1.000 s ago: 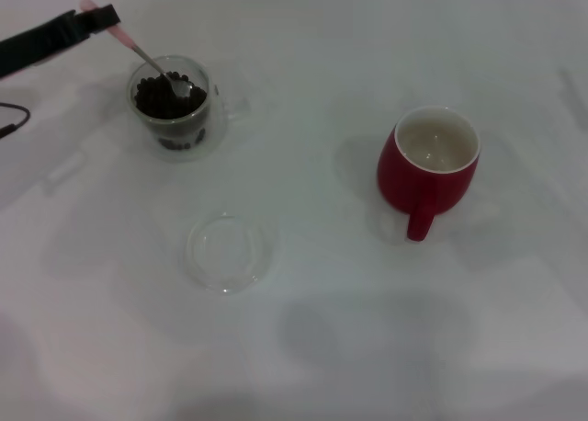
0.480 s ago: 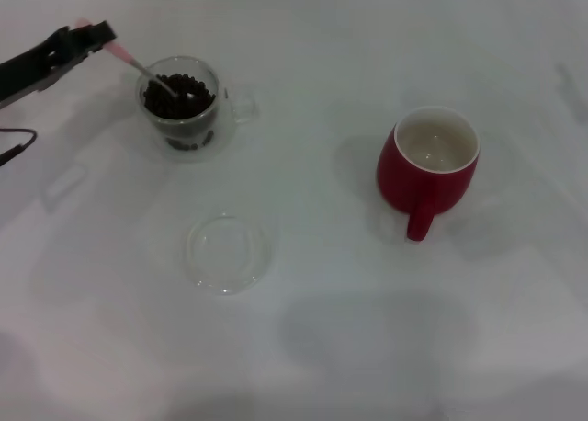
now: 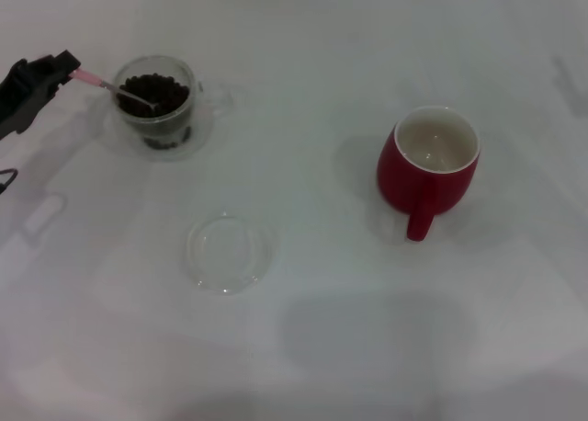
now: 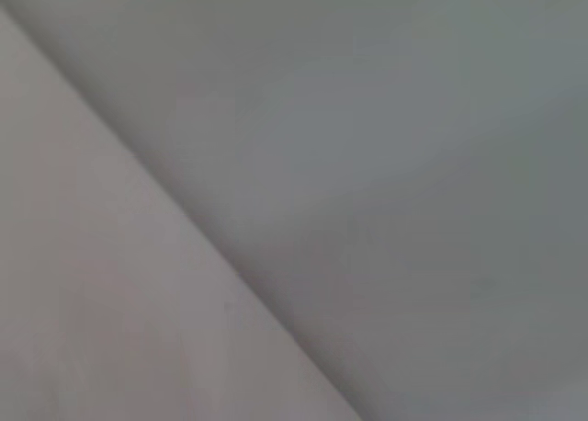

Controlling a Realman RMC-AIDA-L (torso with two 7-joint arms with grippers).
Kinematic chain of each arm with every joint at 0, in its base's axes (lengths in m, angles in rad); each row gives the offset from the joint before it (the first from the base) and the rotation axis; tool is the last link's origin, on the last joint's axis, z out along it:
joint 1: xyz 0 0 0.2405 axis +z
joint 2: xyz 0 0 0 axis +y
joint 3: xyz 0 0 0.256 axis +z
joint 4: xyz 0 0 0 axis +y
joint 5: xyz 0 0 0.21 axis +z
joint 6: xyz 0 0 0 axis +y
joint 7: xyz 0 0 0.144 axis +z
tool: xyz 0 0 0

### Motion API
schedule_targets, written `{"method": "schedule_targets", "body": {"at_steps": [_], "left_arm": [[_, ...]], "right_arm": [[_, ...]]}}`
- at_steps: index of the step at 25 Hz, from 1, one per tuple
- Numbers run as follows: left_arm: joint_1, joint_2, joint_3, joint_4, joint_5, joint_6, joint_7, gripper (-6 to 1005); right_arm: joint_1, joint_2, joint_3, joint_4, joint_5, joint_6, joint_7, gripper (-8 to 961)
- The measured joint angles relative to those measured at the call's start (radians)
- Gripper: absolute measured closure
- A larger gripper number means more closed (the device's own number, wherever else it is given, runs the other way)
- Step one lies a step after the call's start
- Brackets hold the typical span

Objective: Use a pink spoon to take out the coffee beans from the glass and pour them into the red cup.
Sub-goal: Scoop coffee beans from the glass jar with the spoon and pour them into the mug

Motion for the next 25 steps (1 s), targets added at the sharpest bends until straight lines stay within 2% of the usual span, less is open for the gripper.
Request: {"method": "schedule_targets", "body": {"at_steps": [15,25], "left_arm": [[0.057,0.006,0.0,-0.008,-0.125,0.105,-0.008,866],[0.053,0.009,0.005,0.0,-0.131,0.159,0.02,867]], "right_arm": [[0.007,-0.002,0.0,0.003,-0.006,0.017,-0.002,257],[0.0,-0.001,-0.003,0.002,-0.007,0.015,-0.002,257]]}}
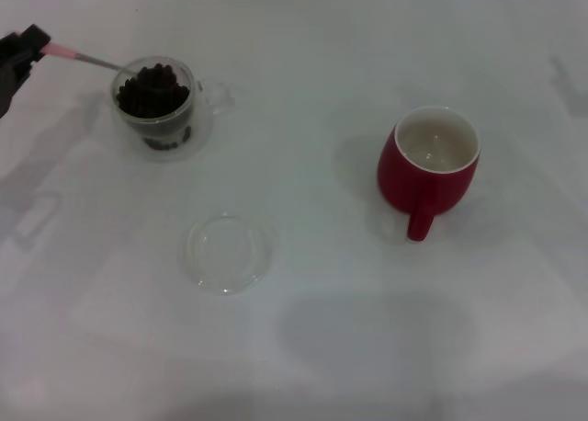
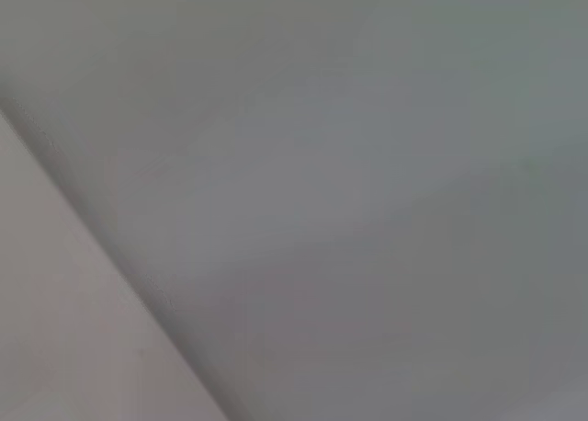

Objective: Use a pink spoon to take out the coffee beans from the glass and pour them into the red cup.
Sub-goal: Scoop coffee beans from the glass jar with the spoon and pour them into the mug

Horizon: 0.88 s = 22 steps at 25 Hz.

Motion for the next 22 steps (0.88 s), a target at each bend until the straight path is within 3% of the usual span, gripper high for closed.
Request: {"method": "schedule_targets", "body": {"at_steps": [16,22], "left_arm": [[-0.165,-0.009,0.009,-0.008,0.137,0.055,-0.017,865],[-0.232,-0.02,0.058,-0.011,0.154,0.061,-0.055,867]], "right_arm": [[0.022,0.002,-0.007,-0.013,0.0,-0.007,0.0,257],[0.03,0.002,-0.008,-0.013,0.0,-0.008,0.0,257]]}}
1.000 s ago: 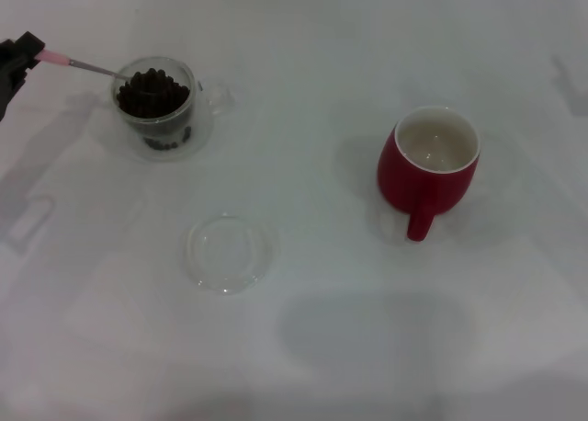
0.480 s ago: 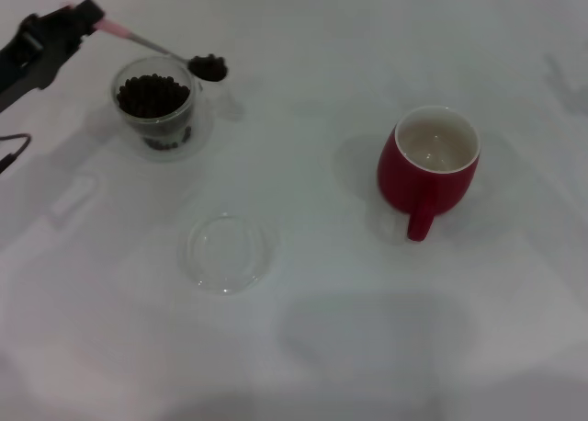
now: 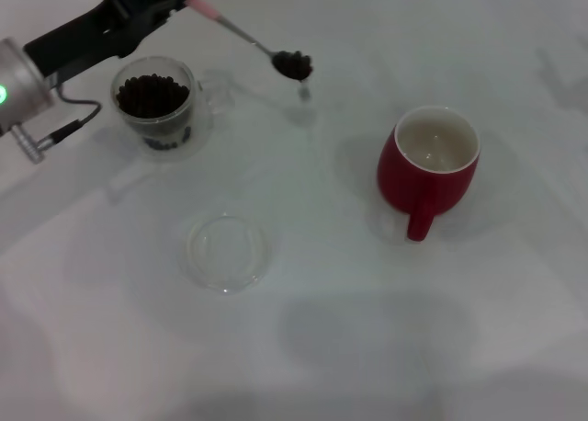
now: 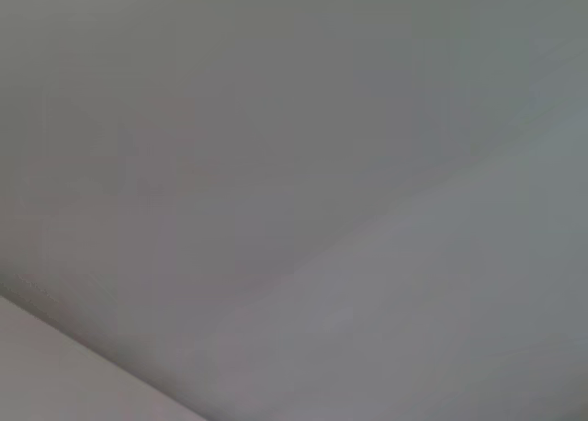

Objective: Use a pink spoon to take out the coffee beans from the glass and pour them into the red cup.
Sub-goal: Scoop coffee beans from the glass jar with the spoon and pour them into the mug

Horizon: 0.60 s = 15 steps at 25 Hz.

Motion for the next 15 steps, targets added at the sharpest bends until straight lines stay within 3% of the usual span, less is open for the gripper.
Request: {"method": "schedule_targets", "body": {"at_steps": [15], "left_arm": [[-0.155,-0.021,0.161,-0.001,0.011,-0.001,-0.074,865]], "right_arm": [[0.003,0.0,0.0,0.009,0.0,-0.002,0.0,258]]}}
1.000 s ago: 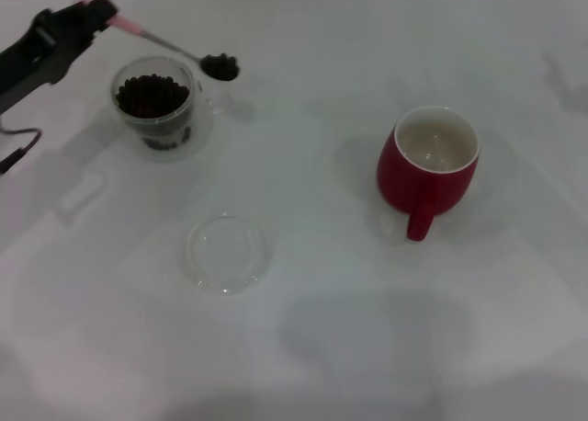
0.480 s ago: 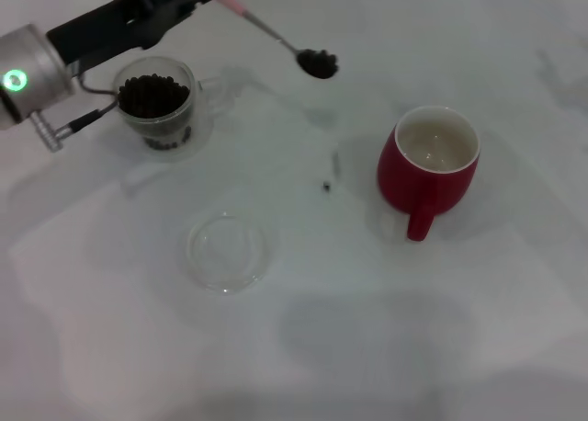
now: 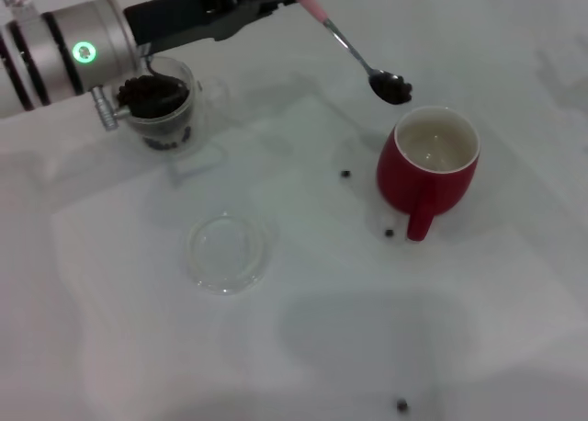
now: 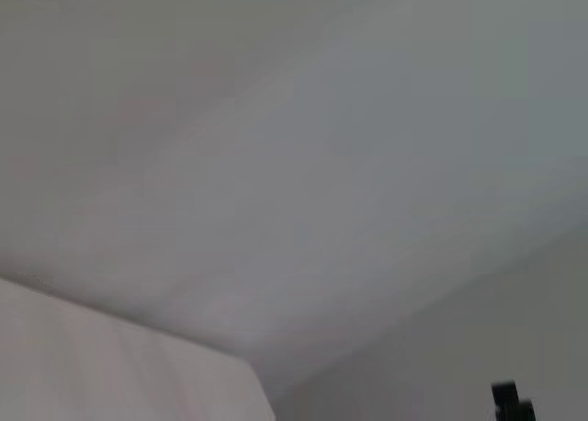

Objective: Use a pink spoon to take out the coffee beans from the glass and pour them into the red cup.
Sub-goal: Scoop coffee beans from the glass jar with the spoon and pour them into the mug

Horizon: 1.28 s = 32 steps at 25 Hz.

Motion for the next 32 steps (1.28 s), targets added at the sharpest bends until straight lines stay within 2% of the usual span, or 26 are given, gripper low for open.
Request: {"method": "schedule_targets", "body": {"at_steps": [6,19,26,32], "left_arm": [[-0.041,0.0,0.059,0.012,0.006,-0.057,-0.019,866],[-0.146,-0.001,0.062,0.052,0.146,-0.104,-0.077,867],[-0.182,0.0,0.122,0.062,0.164,-0.147,-0.114,867],[-0.209,-0.001,0.165,0.138,0.233,-0.173,-0.169,866]], "right_arm": [[-0.008,0.001,0.002,0.007,0.0,0.001,0.0,258],[-0.006,0.002,0.002,0.029,0.002,0.0,0.0,258],[-0.007,0.002,0.007,0.042,0.004,0.001,0.0,258],[-0.005,0.002,0.008,0.05,0.005,0.004,0.0,258]]}}
